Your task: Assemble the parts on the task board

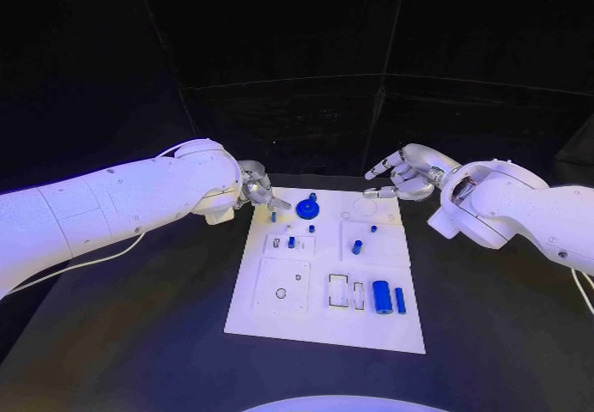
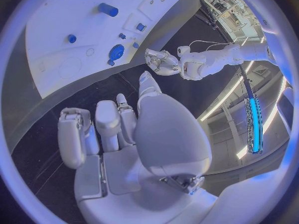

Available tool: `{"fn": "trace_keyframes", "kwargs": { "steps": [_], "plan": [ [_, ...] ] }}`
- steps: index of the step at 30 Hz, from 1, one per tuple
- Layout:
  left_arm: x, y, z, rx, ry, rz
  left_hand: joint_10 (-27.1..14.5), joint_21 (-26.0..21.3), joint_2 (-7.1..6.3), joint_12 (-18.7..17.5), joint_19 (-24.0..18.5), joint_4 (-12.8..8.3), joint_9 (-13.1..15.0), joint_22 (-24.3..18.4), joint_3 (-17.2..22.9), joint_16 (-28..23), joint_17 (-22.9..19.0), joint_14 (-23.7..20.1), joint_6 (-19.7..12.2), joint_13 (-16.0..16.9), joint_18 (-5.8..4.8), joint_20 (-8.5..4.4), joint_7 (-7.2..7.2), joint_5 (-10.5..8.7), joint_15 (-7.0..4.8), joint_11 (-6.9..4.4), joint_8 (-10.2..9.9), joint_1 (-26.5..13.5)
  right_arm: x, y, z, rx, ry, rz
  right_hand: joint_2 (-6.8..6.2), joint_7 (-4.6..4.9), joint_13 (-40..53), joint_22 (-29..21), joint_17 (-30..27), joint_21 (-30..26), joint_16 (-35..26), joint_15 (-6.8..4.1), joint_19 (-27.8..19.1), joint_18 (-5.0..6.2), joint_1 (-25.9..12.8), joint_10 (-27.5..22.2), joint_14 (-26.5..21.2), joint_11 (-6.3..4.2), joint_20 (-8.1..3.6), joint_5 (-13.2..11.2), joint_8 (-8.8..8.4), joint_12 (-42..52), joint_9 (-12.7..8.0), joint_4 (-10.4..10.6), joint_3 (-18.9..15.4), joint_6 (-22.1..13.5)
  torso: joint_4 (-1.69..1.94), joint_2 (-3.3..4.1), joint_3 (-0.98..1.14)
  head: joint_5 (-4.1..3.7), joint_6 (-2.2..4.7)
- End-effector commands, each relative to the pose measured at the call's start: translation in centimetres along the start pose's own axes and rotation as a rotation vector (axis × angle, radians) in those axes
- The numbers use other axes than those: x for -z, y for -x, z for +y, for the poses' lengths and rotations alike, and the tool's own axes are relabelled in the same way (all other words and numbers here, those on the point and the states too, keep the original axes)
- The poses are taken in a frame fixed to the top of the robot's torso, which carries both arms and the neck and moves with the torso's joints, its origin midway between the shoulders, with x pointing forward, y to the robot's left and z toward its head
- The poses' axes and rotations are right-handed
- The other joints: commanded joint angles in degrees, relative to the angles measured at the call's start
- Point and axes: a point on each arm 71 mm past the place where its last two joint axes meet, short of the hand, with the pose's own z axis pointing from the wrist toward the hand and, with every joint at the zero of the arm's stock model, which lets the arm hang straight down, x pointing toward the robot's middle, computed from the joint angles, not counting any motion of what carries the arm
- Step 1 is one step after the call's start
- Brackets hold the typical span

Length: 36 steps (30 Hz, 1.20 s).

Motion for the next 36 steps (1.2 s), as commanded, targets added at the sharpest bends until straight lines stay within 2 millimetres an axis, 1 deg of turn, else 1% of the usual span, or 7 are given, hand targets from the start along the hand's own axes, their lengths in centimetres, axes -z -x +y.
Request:
{"fn": "trace_keyframes", "kwargs": {
  "steps": [1,3,5,9,15,24,36],
  "plan": [
    [-0.5,0.3,0.0,-0.012,0.003,0.057,-0.03,-0.37,0.22,-0.17,0.00,-0.02,-0.42,0.05,-0.61,0.18,15.09,5.94,-0.15,-0.11,-0.13,0.57,0.45,-0.15,0.48,0.35,-0.47,0.87,-0.1,-0.1,0.2,-0.002,0.008,0.012,0.03,0.03,0.55,8.69,-0.02,-0.19,-0.15,-0.27,1.79,0.84,-0.65,-0.55,-0.19,0.00,-0.51,0.04,0.17,-0.35,-0.09,-0.06,-0.42,-0.30,-0.07,0.06,0.07,0.12,0.22],
    [-0.9,0.6,0.1,-0.019,0.014,0.057,-0.06,-0.35,0.33,-0.19,0.02,-0.01,-0.58,0.10,-0.76,0.18,15.09,5.94,-0.14,-0.14,-0.14,0.60,0.49,-0.14,0.51,0.39,-0.58,1.00,-0.1,-0.1,0.2,-0.002,0.008,0.013,0.04,0.03,0.55,8.69,-0.02,-0.19,-0.15,-0.27,1.79,0.84,-0.65,-0.55,-0.19,0.00,-0.51,0.04,0.17,-0.34,-0.09,-0.06,-0.42,-0.30,-0.08,0.07,0.08,0.16,0.26],
    [-1.4,1.0,0.2,-0.030,0.033,0.060,-0.13,-0.33,0.61,-0.23,0.05,0.04,-0.94,0.17,-1.13,0.18,15.09,5.94,-0.08,-0.21,-0.15,0.68,0.57,-0.14,0.58,0.47,-0.86,1.27,-0.1,-0.1,0.2,-0.002,0.008,0.013,0.19,0.03,0.56,8.69,-0.04,-0.19,-0.18,-0.27,1.80,0.83,-0.62,-0.54,-0.19,0.00,-0.51,0.13,0.18,-0.33,-0.09,-0.06,-0.41,-0.31,-0.09,0.09,0.01,0.14,0.37],
    [-2.2,1.4,0.3,-0.054,0.054,0.069,-0.12,-0.29,1.18,-0.13,0.09,0.10,-1.40,0.27,-1.52,0.18,15.09,5.94,0.01,-0.11,-0.15,0.77,0.66,-0.13,0.66,0.55,-1.17,1.60,-0.1,-0.2,0.3,-0.003,0.010,0.014,0.33,0.02,0.54,8.65,-0.06,-0.23,-0.21,-0.27,1.78,0.85,-0.59,-0.55,-0.18,0.00,-0.51,0.18,0.19,-0.35,-0.09,-0.07,-0.39,-0.32,-0.10,0.12,-0.03,0.17,0.13],
    [-3.2,1.3,0.1,-0.073,0.064,0.094,0.01,0.00,2.22,0.11,0.26,-0.12,-2.08,0.73,-1.90,0.18,15.09,5.94,0.55,0.08,-0.23,0.88,0.67,-0.12,0.72,0.58,-1.43,2.78,-0.2,-0.3,0.5,-0.003,0.013,0.016,0.45,0.02,0.53,8.65,-0.06,-0.23,-0.23,-0.27,1.78,0.85,-0.54,-0.55,-0.17,0.00,-0.51,0.23,0.20,-0.35,-0.09,-0.10,-0.38,-0.32,-0.48,0.40,-0.04,0.49,0.18],
    [-4.1,0.9,0.2,-0.088,0.088,0.103,0.14,0.32,2.59,0.27,0.43,-0.05,-2.31,1.20,-2.13,0.18,15.09,5.94,0.86,0.26,-0.31,0.89,0.64,-0.13,0.71,0.56,-1.45,2.96,-0.2,-0.3,0.5,-0.003,0.014,0.016,0.45,0.02,0.53,8.65,-0.06,-0.23,-0.23,-0.27,1.78,0.85,-0.54,-0.55,-0.17,0.00,-0.51,0.23,0.20,-0.35,-0.09,-0.10,-0.38,-0.32,-0.36,0.27,-0.01,0.47,-0.13],
    [-4.4,0.7,0.2,-0.096,0.093,0.126,0.26,0.45,3.09,0.42,0.51,-0.15,-2.66,1.41,-2.60,0.18,15.09,5.94,1.51,0.37,-0.34,0.88,0.52,-0.12,0.65,0.47,-1.37,3.50,-0.2,-0.3,0.5,-0.003,0.015,0.015,0.54,0.02,0.55,8.65,-0.04,-0.23,-0.23,-0.27,1.79,0.84,-0.49,-0.54,-0.16,-0.01,-0.51,0.27,0.21,-0.34,-0.09,-0.13,-0.37,-0.32,-0.34,0.27,0.00,0.49,-0.22]
  ]
}}
